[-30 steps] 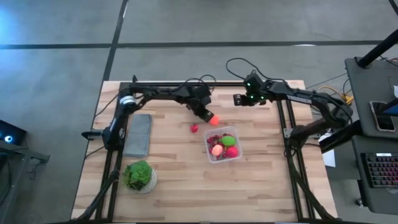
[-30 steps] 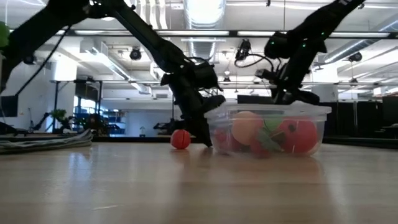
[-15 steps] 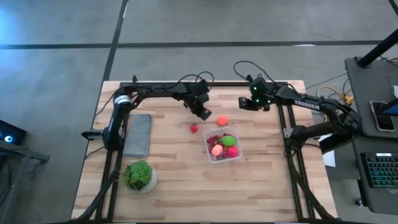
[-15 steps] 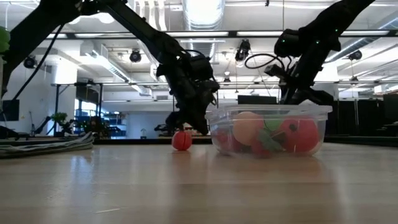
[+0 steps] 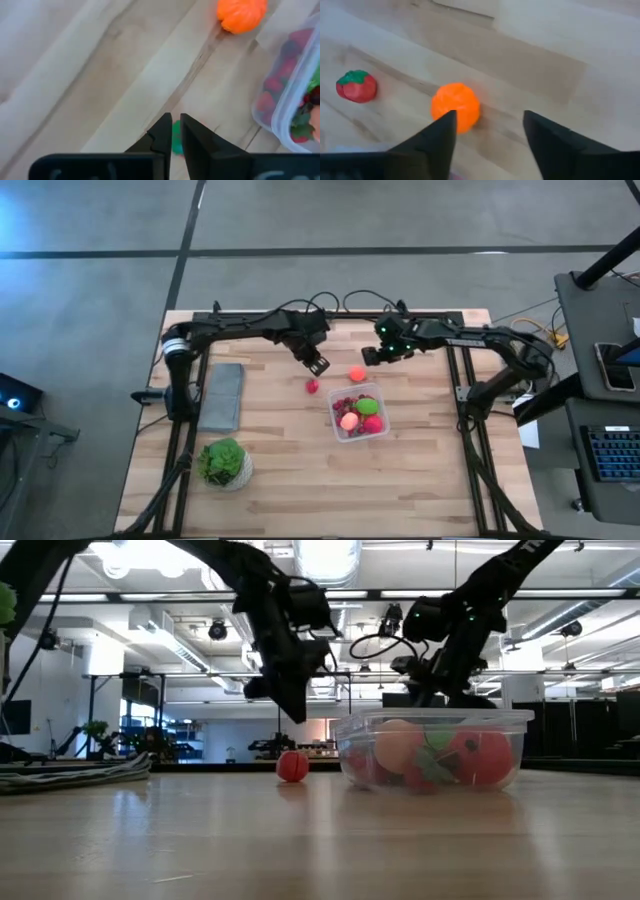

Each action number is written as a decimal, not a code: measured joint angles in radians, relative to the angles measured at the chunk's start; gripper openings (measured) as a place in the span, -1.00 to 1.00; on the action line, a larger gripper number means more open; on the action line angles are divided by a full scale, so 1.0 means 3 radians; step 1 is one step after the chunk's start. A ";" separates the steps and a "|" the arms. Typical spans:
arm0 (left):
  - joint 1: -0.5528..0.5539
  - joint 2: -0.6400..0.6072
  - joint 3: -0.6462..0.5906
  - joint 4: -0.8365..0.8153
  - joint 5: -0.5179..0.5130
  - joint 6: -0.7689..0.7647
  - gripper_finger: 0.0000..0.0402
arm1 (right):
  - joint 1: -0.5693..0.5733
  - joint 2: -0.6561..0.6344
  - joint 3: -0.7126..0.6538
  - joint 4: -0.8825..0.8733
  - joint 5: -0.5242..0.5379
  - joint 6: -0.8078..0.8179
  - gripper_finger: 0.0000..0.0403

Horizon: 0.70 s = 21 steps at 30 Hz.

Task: Pick and placing Produce into tupperware
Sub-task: Put the tangerine into the transparent bin

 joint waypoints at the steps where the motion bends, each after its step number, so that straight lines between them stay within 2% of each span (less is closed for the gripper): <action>1: -0.0009 -0.0066 -0.0010 -0.0023 -0.0054 0.0001 -0.87 | 0.0003 0.0051 0.0044 0.0004 -0.0006 0.0001 0.10; 7: -0.0040 -0.0464 -0.0172 -0.0005 -0.0284 -0.0010 -0.70 | 0.0004 0.0441 0.0322 -0.0006 -0.0291 -0.0005 0.48; 10: -0.0061 -0.0694 -0.0311 -0.0032 -0.0580 -0.0039 -0.62 | 0.0028 0.0677 0.0444 -0.0032 -0.0405 0.0017 0.60; 14: -0.0067 -0.1052 -0.0519 -0.0017 -0.0853 -0.0120 -0.56 | 0.0100 0.0933 0.0584 -0.0105 -0.0451 0.0024 0.66; 21: -0.0063 -0.1508 -0.0899 0.0042 -0.1055 -0.0210 -0.54 | 0.0221 0.1193 0.0819 -0.0237 -0.0430 0.0042 0.64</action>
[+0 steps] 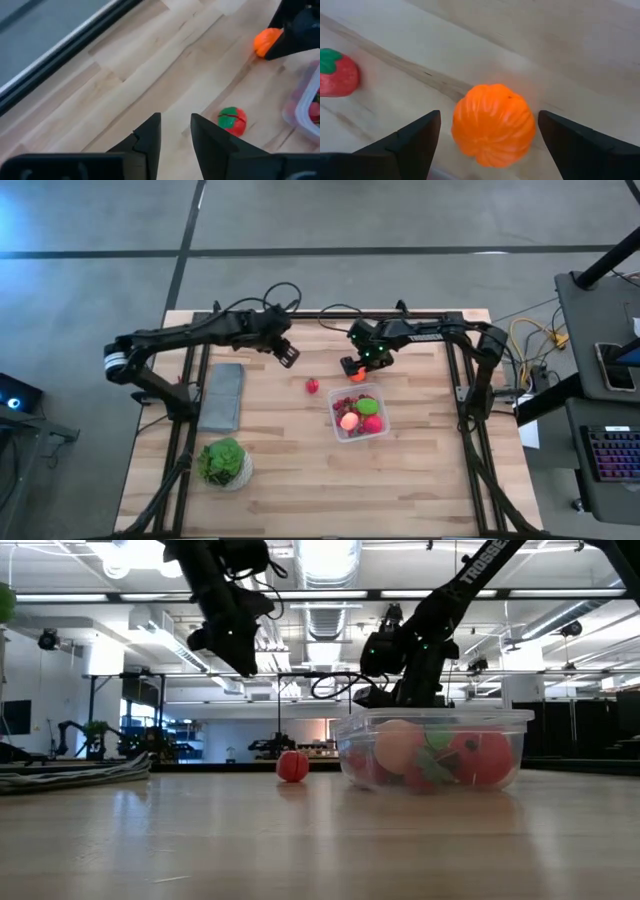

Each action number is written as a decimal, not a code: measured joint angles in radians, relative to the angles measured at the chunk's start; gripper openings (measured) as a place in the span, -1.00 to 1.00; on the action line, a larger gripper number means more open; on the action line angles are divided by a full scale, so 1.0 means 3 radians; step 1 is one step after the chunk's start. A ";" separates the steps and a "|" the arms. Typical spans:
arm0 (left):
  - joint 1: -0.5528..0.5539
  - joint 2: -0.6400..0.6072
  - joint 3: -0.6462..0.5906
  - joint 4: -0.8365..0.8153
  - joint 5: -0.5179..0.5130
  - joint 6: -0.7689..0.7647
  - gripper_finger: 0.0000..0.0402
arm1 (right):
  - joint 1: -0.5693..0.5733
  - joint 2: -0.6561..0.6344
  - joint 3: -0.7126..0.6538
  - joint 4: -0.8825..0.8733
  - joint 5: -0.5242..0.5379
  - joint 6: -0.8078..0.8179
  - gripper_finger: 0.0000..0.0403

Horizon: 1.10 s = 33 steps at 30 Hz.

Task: Pick and placing Produce into tupperware
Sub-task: Put the tangerine into the transparent bin

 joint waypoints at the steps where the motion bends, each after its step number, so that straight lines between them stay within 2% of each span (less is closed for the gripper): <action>1: 0.0000 -0.0049 -0.0056 0.0024 -0.0027 0.0000 -0.54 | 0.0013 0.0027 0.0028 -0.0027 0.0018 0.0001 0.64; 6: 0.0003 -0.0128 -0.0244 0.0181 -0.0033 -0.0003 -0.54 | 0.0045 0.0097 0.0124 -0.0119 0.0113 0.0064 0.63; 14: 0.0003 -0.0053 -0.0288 0.0207 -0.0023 -0.0001 -0.54 | 0.0053 0.0100 0.0207 -0.0374 0.0270 0.0072 0.58; 27: -0.0004 -0.0009 -0.0414 0.0209 0.0067 0.0018 -0.54 | 0.0096 0.0099 0.0224 -0.0435 0.0245 0.0063 0.14; 33: -0.0074 -0.0010 -0.0500 0.0217 0.0087 0.0018 -0.54 | 0.0102 0.0069 0.0279 -0.0473 0.0243 0.0011 0.19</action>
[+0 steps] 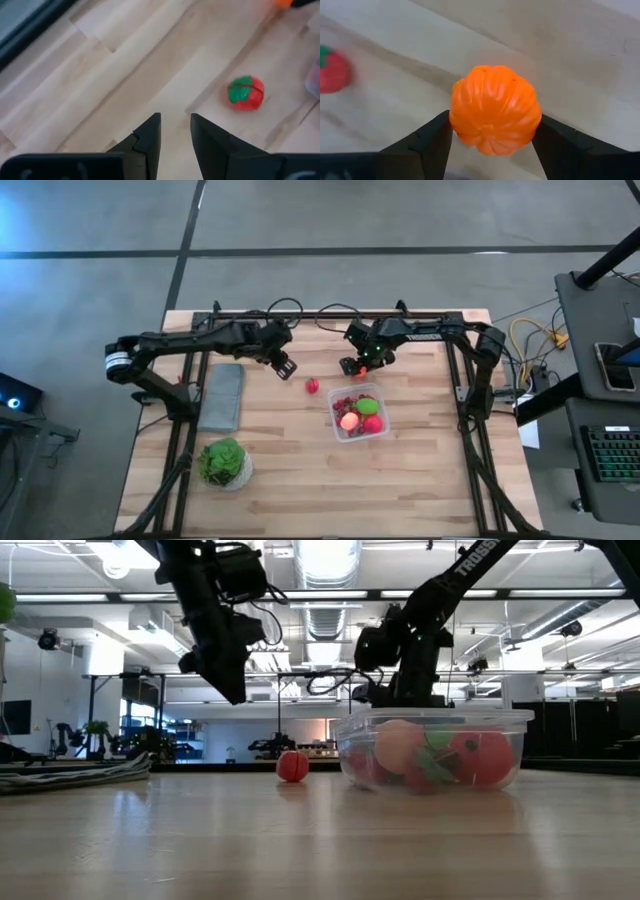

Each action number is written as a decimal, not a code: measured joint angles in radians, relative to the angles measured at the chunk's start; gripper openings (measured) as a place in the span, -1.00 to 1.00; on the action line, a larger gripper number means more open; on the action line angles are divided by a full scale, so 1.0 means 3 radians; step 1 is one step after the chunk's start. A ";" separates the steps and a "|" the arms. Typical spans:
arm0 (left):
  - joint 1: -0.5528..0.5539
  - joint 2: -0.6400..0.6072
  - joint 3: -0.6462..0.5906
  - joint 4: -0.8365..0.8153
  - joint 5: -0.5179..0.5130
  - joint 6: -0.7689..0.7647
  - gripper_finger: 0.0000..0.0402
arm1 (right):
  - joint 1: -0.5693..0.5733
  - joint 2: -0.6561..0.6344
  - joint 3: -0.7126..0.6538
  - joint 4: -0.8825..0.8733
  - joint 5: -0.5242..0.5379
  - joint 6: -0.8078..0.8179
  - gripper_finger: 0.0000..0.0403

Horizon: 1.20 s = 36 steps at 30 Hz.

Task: Pick and placing Produce into tupperware
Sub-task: Put the tangerine into the transparent bin, then put the strawberry into the bin

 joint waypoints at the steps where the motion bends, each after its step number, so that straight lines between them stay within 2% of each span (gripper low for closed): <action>1: -0.0017 0.0000 -0.0023 -0.0001 0.0014 0.0001 -0.54 | 0.0000 -0.0036 0.0009 -0.0006 -0.0008 -0.0005 0.21; 7: -0.0140 0.0000 -0.0226 0.0285 0.0267 0.0129 -0.54 | 0.0110 -0.0495 0.0108 -0.0238 -0.0136 -0.0142 0.22; 9: -0.0191 0.0000 -0.0321 0.0481 0.0391 0.0182 -0.54 | 0.0218 -0.0703 0.0123 -0.0384 -0.0177 -0.0270 0.20; 13: -0.0276 0.0008 -0.0462 0.0809 0.0421 0.0234 -0.54 | 0.0503 -0.1002 0.0062 -0.0631 -0.0155 -0.0497 0.20; 18: -0.0342 0.0014 -0.0634 0.1152 0.0420 0.0509 -0.54 | 0.0883 -0.1026 -0.0036 -0.0679 0.0295 -0.0649 0.35; 25: -0.0358 0.0014 -0.0643 0.1234 0.0557 0.0505 -0.53 | 0.1072 -0.0936 -0.0038 -0.0683 0.0353 -0.0555 0.62; 28: -0.0366 0.0014 -0.0660 0.1299 0.0582 0.0507 -0.45 | 0.1069 -0.0966 -0.0038 -0.0715 0.0439 -0.0494 0.71; 32: -0.0376 0.0014 -0.0673 0.1480 0.0581 0.0674 -0.21 | 0.1076 -0.1135 -0.0038 -0.0810 0.0705 -0.0339 0.78; 36: -0.0428 0.0014 -0.0673 0.1541 0.0588 0.1551 0.08 | 0.1077 -0.1374 -0.0037 -0.0890 0.0881 -0.0327 0.79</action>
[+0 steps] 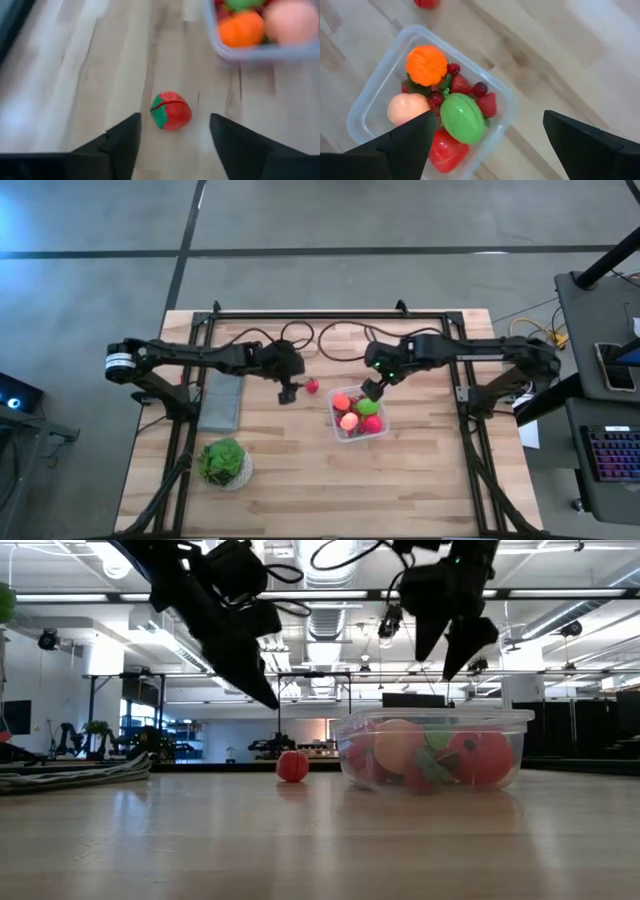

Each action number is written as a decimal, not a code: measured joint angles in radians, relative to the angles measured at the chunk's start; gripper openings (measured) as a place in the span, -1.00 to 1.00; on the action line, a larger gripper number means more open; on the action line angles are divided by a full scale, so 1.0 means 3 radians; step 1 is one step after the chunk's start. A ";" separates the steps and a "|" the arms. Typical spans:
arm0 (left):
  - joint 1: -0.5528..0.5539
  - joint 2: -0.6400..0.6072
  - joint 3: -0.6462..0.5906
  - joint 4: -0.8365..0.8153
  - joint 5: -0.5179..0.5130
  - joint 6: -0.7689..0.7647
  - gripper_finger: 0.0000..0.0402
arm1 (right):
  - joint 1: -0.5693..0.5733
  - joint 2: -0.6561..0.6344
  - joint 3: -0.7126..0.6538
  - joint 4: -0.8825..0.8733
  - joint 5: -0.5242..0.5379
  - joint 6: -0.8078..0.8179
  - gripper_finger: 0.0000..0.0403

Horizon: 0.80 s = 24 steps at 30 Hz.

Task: Pick and placing Produce into tupperware
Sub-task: Put the strawberry into the bin

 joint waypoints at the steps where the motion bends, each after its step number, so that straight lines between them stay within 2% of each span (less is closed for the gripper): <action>1: -0.0017 0.0000 0.0000 0.0007 0.0002 0.0327 0.14 | 0.0000 -0.0065 0.0000 -0.0030 0.0029 0.0000 0.79; 4: -0.0027 0.0000 0.0000 0.0057 0.0001 0.1175 0.29 | 0.0000 -0.0254 0.0001 -0.0124 0.0101 0.0035 0.79; 7: 0.0011 0.0063 0.0037 0.0148 -0.0007 0.1254 0.36 | 0.0000 -0.0394 -0.0006 -0.0221 0.0192 0.0156 0.79; 9: 0.0075 0.0159 0.0163 -0.0081 -0.0013 0.0766 0.37 | 0.0000 -0.0474 -0.0017 -0.0310 0.0257 0.0232 0.79; 12: 0.0187 0.0463 0.0543 -0.0645 0.0084 -0.0670 0.38 | -0.0001 -0.0562 -0.0057 -0.0356 0.0305 0.0341 0.79; 14: 0.0245 0.0694 0.0778 -0.1030 0.0296 -0.1649 0.38 | 0.0005 -0.0598 -0.0092 -0.0367 0.0353 0.0402 0.79; 15: 0.0261 0.0804 0.0882 -0.1073 0.0438 -0.1979 0.38 | 0.0005 -0.0612 -0.0113 -0.0370 0.0354 0.0405 0.79; 17: 0.0259 0.0983 0.1036 -0.1107 0.0608 -0.2306 0.38 | 0.0005 -0.0617 -0.0141 -0.0385 0.0355 0.0409 0.79; 20: 0.0247 0.1212 0.1241 -0.1150 0.0623 -0.2368 0.38 | 0.0008 -0.0607 -0.0188 -0.0403 0.0352 0.0409 0.79; 24: 0.0212 0.1317 0.1322 -0.1216 0.0429 -0.2631 0.38 | 0.0011 -0.0604 -0.0240 -0.0413 0.0349 0.0448 0.79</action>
